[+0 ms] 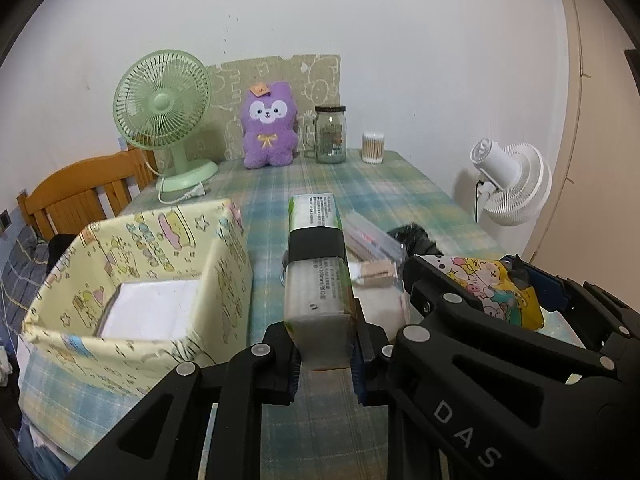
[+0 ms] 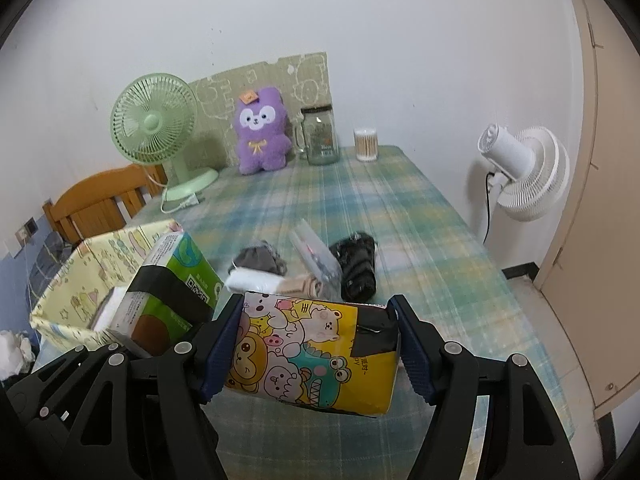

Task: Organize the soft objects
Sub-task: 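Lift both packs and carry them over the yellow fabric box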

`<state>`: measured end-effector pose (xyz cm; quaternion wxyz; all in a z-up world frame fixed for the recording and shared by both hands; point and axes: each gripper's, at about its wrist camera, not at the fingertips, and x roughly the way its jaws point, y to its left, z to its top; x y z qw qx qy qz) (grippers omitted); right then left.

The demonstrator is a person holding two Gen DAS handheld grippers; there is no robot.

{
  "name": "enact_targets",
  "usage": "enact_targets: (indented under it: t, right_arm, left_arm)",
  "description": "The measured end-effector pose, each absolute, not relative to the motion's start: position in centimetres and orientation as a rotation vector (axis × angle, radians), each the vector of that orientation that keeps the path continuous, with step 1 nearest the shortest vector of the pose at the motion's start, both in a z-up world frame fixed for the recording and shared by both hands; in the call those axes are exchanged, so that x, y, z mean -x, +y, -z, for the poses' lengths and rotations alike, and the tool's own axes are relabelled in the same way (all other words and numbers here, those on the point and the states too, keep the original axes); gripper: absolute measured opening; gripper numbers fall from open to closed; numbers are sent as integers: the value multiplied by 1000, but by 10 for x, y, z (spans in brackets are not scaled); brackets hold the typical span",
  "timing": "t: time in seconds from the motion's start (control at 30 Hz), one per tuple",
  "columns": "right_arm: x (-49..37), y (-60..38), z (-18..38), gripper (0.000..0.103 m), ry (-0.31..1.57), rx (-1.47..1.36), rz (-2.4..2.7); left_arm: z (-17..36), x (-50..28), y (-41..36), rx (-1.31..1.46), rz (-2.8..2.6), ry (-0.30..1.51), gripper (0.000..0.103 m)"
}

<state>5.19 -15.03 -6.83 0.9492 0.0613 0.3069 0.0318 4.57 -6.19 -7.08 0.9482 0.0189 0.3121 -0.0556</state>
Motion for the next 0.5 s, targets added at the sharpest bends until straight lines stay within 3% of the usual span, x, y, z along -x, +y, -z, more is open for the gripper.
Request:
enact_targets:
  t: [0.5]
  right_arm:
    - [-55, -137, 27, 74, 568, -110, -78]
  left_arm:
    - [32, -51, -50, -35, 106, 585, 19]
